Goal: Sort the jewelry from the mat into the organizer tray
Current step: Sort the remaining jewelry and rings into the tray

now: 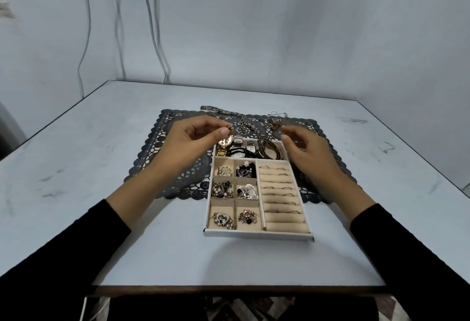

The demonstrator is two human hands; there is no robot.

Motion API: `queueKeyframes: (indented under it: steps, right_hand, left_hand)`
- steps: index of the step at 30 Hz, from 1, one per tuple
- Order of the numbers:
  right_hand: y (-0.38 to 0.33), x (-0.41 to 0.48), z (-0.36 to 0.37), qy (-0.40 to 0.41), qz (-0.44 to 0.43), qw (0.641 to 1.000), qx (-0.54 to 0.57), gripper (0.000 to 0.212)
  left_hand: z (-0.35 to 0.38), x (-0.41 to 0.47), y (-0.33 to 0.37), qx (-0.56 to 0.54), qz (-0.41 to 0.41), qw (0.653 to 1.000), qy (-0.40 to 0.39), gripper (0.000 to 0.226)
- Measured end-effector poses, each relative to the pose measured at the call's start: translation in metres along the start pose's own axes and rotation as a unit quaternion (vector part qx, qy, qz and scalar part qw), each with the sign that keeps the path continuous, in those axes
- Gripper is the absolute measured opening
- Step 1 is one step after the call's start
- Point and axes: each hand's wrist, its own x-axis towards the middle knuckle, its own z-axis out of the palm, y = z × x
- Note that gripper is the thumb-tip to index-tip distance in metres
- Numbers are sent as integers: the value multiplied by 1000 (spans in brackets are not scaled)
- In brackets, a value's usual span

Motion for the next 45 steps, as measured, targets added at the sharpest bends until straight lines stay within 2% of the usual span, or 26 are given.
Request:
queueKeyframes:
  steps: [5,8,13,26,33,45]
  right_hand:
    - [23,-6,-12,-11,-13,988,-156,37]
    - [31,-9,-16,-31,6,981,-193,39]
    - [34,-11,-17,-64,20,972,-226,36]
    - [35,-12,-18,-74,32,971,-224,36]
    - [35,-11,-19,-72,30,971,-225,37]
    - [36,-11,-18,-72,28,972,-222,37]
  left_hand:
    - [13,-2,0,-29,-7,999,-16,17]
    - [21,-2,0,-51,-20,998,-33,17]
    - [29,-3,-4,-5,-39,997,-74,17]
    - [27,-6,-14,102,-30,987,-124,18]
    - [17,-3,-19,156,-20,980,-125,14]
    - [19,-2,-19,178,-7,972,-151,13]
